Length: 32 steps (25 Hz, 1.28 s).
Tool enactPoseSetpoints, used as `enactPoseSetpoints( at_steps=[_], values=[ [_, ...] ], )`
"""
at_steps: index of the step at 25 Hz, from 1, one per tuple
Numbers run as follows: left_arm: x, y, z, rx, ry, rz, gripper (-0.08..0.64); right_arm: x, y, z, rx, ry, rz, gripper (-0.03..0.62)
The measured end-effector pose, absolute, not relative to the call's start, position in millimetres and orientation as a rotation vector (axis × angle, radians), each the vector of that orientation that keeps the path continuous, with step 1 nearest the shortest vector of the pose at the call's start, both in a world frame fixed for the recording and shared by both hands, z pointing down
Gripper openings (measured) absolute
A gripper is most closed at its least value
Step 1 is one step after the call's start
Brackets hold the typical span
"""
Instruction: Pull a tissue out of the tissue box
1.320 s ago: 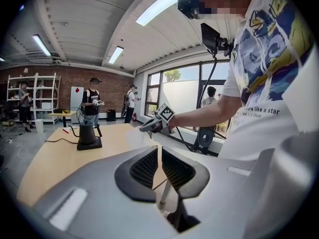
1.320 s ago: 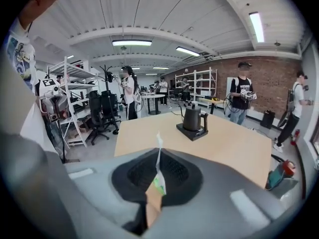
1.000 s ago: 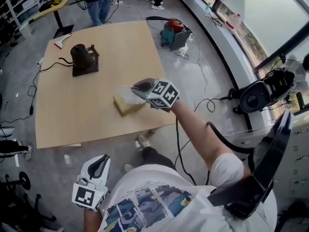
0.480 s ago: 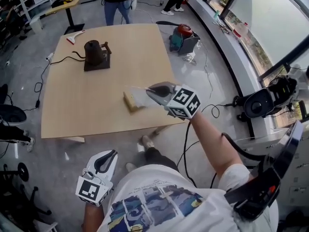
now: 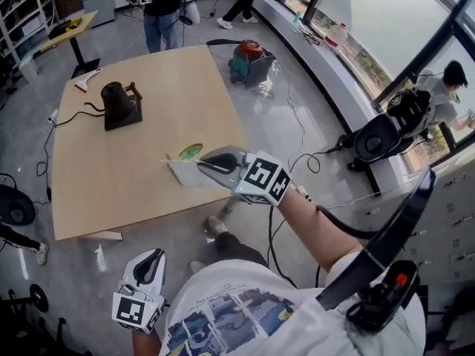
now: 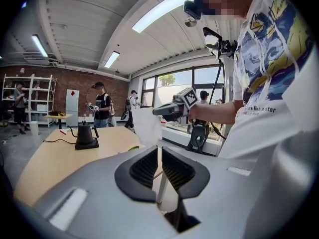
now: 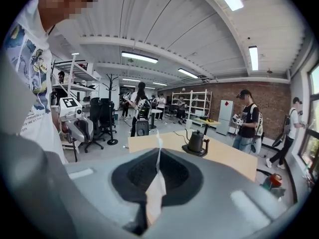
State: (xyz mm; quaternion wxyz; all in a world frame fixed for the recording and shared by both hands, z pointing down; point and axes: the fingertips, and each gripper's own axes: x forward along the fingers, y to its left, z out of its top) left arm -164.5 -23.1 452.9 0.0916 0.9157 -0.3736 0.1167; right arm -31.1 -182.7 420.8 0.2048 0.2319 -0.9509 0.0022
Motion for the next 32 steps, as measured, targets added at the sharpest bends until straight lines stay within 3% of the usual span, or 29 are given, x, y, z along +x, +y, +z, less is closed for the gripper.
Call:
enactPoseSetpoints(
  at_steps=[19,32],
  values=[
    [-136,-10,461,2.775,-1.004,0.351,0.029,-32,-106,397,0.546,-2.716,-0.045,0.003],
    [-142,-37,457,2.766,-1.010,0.366,0.043,-41,-114,385,0.489,-2.762,-0.037,0.003]
  ],
)
